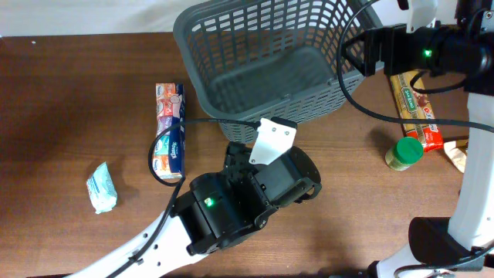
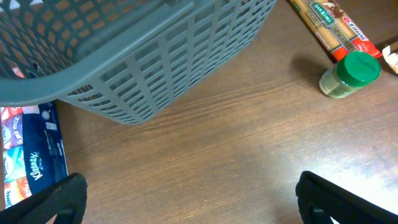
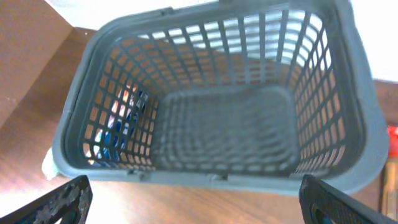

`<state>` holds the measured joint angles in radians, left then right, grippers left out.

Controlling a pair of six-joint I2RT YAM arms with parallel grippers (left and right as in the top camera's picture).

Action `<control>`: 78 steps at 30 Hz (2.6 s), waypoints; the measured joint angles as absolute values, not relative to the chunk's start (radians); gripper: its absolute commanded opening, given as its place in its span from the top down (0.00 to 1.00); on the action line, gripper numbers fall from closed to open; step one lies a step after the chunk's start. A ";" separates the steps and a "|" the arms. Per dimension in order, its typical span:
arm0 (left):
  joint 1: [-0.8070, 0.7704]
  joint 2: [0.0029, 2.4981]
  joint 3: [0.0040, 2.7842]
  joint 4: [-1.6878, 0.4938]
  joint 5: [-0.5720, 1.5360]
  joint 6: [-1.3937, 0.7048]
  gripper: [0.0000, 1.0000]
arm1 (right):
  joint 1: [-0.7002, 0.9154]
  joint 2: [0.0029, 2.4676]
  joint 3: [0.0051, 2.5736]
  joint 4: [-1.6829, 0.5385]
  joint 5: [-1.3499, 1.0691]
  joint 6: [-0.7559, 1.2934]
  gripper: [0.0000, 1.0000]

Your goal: Pack container

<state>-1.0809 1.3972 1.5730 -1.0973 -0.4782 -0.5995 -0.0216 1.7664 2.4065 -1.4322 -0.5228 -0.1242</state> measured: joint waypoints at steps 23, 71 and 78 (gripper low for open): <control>-1.081 1.404 1.573 -1.142 -0.295 -0.611 0.18 | -0.022 1.947 2.405 -1.173 -0.559 -0.122 0.16; -0.942 1.583 1.575 -1.005 -0.494 -0.641 0.98 | -0.022 1.981 2.405 -1.370 -0.220 -0.078 0.96; -0.942 1.583 1.575 -1.005 -0.494 -0.641 0.98 | -0.022 1.981 2.400 -1.376 -0.192 -0.078 0.96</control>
<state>-0.9421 1.5833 1.5749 -1.0050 -0.4938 -0.6411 -0.0216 1.9808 2.4004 -1.3762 -0.1921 -0.0784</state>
